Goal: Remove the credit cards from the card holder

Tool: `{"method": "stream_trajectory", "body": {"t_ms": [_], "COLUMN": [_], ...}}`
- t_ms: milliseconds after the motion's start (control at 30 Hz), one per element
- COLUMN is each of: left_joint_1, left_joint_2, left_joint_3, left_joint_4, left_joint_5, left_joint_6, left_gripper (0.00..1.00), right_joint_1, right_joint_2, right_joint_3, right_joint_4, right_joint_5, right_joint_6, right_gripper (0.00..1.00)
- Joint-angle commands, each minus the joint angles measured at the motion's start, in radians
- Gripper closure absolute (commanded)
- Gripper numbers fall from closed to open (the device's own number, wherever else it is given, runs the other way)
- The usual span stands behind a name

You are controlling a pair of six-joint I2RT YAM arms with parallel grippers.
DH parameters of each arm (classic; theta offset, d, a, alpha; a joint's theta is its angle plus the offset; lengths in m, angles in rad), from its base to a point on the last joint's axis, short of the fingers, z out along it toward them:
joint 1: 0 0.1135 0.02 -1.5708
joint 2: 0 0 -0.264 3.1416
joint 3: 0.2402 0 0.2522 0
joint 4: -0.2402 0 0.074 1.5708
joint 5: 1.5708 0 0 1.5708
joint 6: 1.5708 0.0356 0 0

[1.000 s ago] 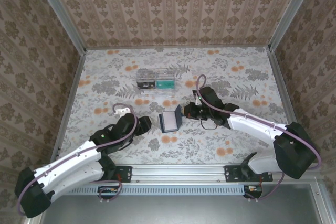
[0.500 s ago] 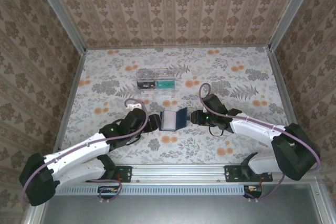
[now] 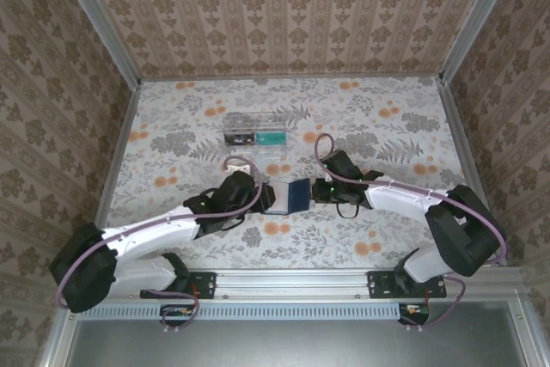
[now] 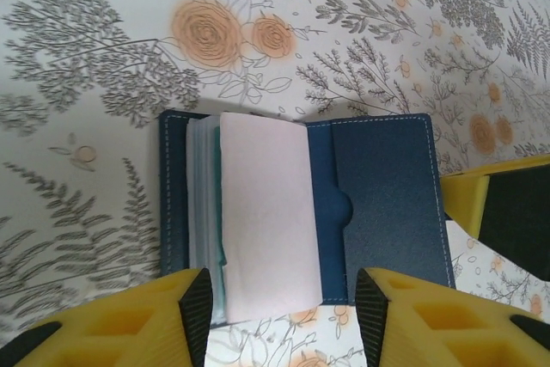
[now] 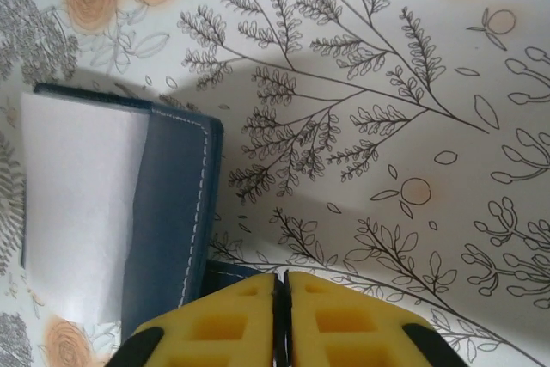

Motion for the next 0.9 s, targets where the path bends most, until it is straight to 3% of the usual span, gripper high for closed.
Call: {"method": "stream_trajectory", "body": {"t_ms": [0,600,867], "left_joint_1": [0.017,0.031,0.028], "left_joint_2": [0.061,0.286,0.310], "left_joint_3": [0.027,0.047,0.047], "left_joint_4": [0.101,0.217,0.267], "left_joint_5": [0.054,0.128,0.157], "left_joint_6": [0.008,-0.027,-0.031], "left_gripper": [0.50,0.50,0.49], "right_joint_1": [0.002,0.003,0.003], "right_joint_2": [0.026,0.031,0.032], "right_joint_3": [0.030,0.026,0.024], "right_joint_4": [-0.036,-0.027,-0.016], "right_joint_5": [0.041,0.032,0.023], "right_joint_6": [-0.018,-0.028,-0.029], "right_gripper": [0.97,0.97,0.97]}}
